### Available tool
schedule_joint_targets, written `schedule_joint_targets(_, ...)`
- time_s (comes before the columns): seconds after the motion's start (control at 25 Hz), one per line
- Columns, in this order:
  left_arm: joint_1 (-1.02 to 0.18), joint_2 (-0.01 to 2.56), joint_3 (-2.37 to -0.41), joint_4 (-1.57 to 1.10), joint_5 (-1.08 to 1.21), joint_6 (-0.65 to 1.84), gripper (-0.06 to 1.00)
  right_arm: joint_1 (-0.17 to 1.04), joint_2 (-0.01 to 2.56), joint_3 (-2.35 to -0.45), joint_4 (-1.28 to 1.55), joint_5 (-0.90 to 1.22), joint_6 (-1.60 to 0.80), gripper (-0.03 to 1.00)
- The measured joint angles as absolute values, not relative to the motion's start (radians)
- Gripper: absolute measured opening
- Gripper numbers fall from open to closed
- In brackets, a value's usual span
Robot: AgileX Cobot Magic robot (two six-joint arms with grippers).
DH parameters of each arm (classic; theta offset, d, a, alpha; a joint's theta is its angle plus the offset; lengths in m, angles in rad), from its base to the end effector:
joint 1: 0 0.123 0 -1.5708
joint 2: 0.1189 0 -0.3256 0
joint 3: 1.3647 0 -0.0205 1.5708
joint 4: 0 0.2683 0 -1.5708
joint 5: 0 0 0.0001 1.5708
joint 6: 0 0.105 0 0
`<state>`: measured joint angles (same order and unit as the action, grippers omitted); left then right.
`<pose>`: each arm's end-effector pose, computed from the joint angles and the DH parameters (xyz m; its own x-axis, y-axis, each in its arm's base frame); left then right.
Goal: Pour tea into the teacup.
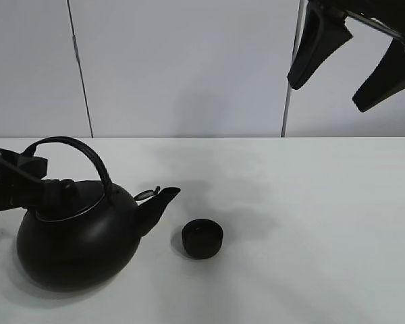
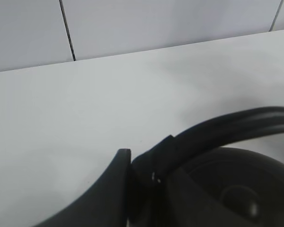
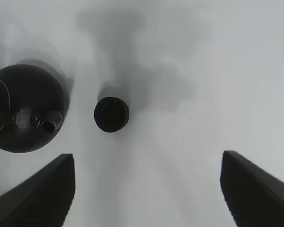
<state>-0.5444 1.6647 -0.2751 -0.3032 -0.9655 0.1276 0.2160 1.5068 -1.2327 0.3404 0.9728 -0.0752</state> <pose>0.2314 -0.1100 0.1521 -0.3150 0.1357 -0.9394 0.2905 0.9560 0.0407 0.3143 0.0986 0.3270 -0.9166 -0.0817 -0.3915 -0.2109 0.9305 0.2995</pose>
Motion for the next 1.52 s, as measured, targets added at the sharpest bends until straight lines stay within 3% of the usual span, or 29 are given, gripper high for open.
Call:
schedule_joint_targets(1.08, -0.544, 1.653, -0.279, -0.215, -0.919, 0.116, 0.11, 0.216, 1.507, -1.233, 0.341, 0.973, -0.075, 0.58)
schedule_joint_targets(1.52, -0.546, 1.651, -0.282, -0.174, -0.896, 0.047, 0.23, 0.216, 1.507, -1.233, 0.341, 0.973, -0.075, 0.58)
